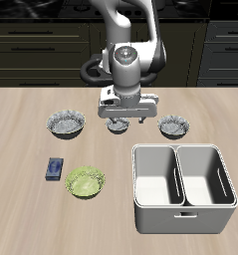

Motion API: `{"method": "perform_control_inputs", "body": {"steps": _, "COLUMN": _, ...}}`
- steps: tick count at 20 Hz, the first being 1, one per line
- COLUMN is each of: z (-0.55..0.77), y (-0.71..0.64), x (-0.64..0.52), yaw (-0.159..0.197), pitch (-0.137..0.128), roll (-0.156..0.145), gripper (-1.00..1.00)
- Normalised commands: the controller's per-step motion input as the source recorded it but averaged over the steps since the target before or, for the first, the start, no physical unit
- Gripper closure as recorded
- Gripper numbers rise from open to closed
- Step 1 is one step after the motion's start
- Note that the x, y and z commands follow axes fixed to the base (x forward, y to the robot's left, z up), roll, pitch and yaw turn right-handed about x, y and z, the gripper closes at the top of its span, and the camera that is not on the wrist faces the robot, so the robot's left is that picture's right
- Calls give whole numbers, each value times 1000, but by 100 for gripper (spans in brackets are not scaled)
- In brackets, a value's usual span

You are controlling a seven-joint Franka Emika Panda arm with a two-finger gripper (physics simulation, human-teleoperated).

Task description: Stack the smallest bowl on the middle-sized black bowl

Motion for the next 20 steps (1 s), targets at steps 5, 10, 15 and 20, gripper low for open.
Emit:
{"method": "perform_control_inputs", "body": {"steps": 5, "z": -163, "y": 2, "x": 25, "yaw": -18, "pitch": 32, "roll": 6, "gripper": -100}}
{"method": "perform_control_inputs", "body": {"steps": 10, "z": -175, "y": -24, "x": 65, "yaw": -1, "pitch": 32, "roll": -7, "gripper": 100}}
{"method": "perform_control_inputs", "body": {"steps": 15, "z": 13, "y": -2, "x": -17, "yaw": 7, "pitch": -6, "roll": 1, "gripper": 100}}
{"method": "perform_control_inputs", "body": {"steps": 20, "z": 71, "y": 8, "x": -9, "yaw": 6, "pitch": -9, "roll": 2, "gripper": 100}}
